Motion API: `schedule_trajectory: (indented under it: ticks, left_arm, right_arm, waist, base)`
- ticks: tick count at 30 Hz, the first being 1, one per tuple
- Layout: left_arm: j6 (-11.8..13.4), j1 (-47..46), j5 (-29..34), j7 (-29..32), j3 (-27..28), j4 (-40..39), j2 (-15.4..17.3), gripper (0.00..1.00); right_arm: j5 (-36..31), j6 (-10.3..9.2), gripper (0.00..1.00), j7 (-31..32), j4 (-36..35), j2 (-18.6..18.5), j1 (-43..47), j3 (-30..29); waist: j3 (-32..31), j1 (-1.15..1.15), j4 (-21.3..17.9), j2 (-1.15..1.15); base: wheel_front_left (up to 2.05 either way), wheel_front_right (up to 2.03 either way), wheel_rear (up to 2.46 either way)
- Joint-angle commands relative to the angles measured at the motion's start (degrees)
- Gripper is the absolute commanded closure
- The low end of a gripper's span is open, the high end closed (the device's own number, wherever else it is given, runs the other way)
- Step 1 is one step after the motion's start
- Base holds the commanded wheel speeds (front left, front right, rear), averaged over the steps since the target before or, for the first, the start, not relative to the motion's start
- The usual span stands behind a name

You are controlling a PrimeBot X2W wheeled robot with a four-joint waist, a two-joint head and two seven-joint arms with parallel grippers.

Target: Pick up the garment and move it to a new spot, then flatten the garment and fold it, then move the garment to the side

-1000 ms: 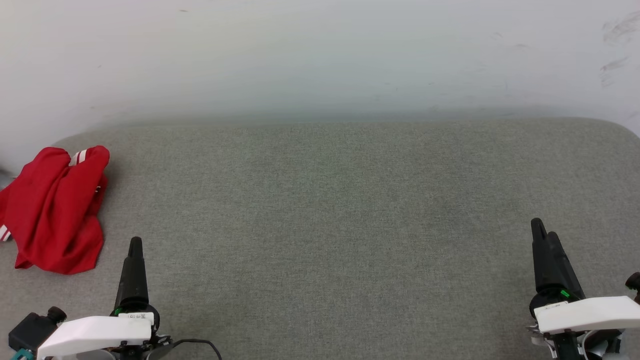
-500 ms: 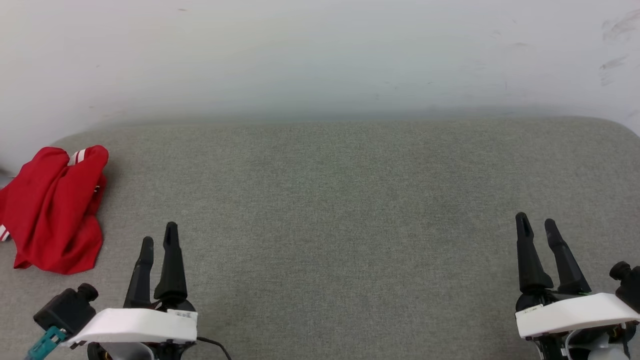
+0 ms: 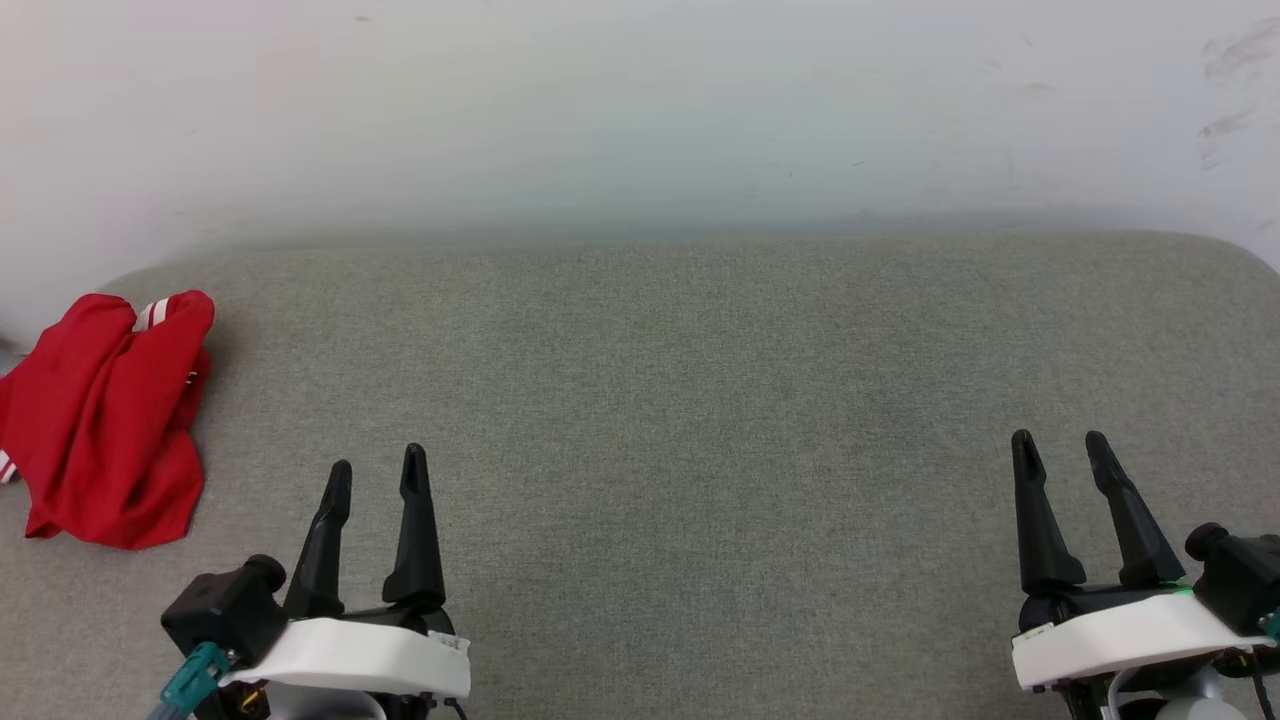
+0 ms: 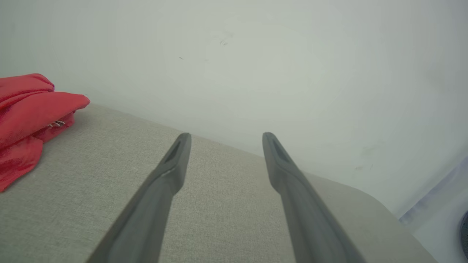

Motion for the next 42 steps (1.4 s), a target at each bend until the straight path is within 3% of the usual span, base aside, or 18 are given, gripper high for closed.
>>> schedule_trajectory:
  ticks: [1, 12, 24, 33, 42]
  left_arm:
    - [0.46, 0.27, 2.0, -0.46, -0.62, -0.75, 0.15, 0.0]
    - [3.24, 0.97, 10.12, -1.89, -3.34, 0.17, 0.16, 0.0]
    - [2.92, 2.04, 14.19, -3.35, -4.56, 2.17, 0.18, 0.0]
    - [2.41, 2.36, 15.95, -4.24, -4.97, 2.92, 0.18, 0.0]
    - [0.83, 3.26, 15.04, -5.21, -4.07, 0.79, 0.18, 0.0]
  right_arm:
    - [-1.75, -0.02, 0.0, -0.54, -0.74, -0.1, 0.21, 0.1]
    - [-9.99, -0.02, 0.0, -1.97, -0.86, -0.1, 0.48, 0.83]
    - [-14.74, -0.02, 0.0, -3.43, -0.97, -0.09, 1.13, 1.36]
    - [-14.93, -0.02, 0.0, -4.23, -1.21, -0.09, 1.42, 1.38]
    - [-10.3, -0.02, 0.0, -5.24, -0.26, -0.06, 1.56, 0.84]
  waist:
    - [-0.02, 0.0, -0.01, 0.0]
    - [0.05, 0.0, -0.16, 0.0]
    - [-0.07, 0.0, -0.21, 0.0]
    - [-0.11, 0.0, -0.3, 0.0]
    - [-0.26, 0.0, -0.32, 0.0]
  base:
    - [0.0, 0.0, 0.0]
    - [0.0, 0.0, 0.0]
    - [0.0, 0.0, 0.0]
    - [0.0, 0.0, 0.0]
    - [0.0, 0.0, 0.0]
